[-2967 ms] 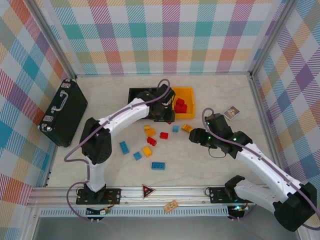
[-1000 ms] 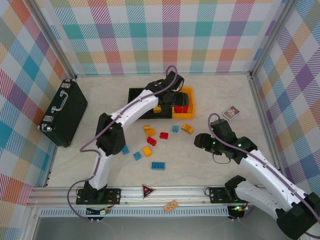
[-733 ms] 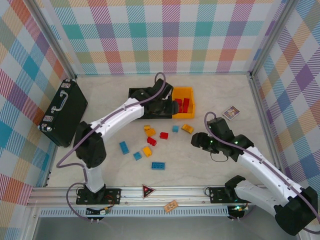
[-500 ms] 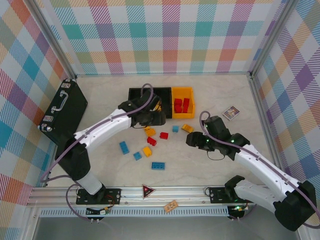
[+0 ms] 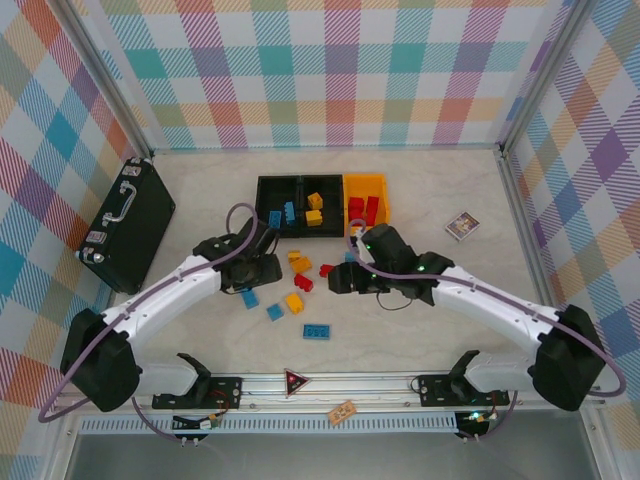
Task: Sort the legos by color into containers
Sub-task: Pick up the lego from the middle-left of the table.
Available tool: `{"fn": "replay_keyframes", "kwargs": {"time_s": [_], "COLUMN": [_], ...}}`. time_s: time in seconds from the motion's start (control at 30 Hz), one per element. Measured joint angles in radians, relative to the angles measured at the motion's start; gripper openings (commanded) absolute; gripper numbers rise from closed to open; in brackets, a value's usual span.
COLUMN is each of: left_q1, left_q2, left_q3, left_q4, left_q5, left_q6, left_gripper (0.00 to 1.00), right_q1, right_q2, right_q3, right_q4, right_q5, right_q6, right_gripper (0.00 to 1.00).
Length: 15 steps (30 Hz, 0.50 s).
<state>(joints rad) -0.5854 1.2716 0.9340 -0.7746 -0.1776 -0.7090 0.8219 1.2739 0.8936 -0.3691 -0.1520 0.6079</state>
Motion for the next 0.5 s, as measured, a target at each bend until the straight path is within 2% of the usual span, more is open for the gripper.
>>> {"fn": "replay_keyframes", "kwargs": {"time_s": [0.17, 0.33, 0.5], "left_q1": [0.019, 0.024, 0.026], "left_q2": [-0.016, 0.029, 0.091], "left_q3": [-0.091, -0.153, -0.193], "left_q4": [-0.005, 0.035, 0.095], "left_q5": [-0.026, -0.027, -0.045], "left_q6": [-0.054, -0.085, -0.103], "left_gripper": [0.68, 0.67, 0.60], "right_q1": [0.040, 0.057, 0.061], "right_q2": [0.082, 0.109, 0.111], "right_q3": [0.044, 0.059, 0.061], "right_q4": [0.028, 0.038, 0.037], "right_q5": [-0.004, -0.003, -0.003], "right_q6": [-0.011, -0.015, -0.015], "right_gripper": [0.66, 0.66, 0.65]}}
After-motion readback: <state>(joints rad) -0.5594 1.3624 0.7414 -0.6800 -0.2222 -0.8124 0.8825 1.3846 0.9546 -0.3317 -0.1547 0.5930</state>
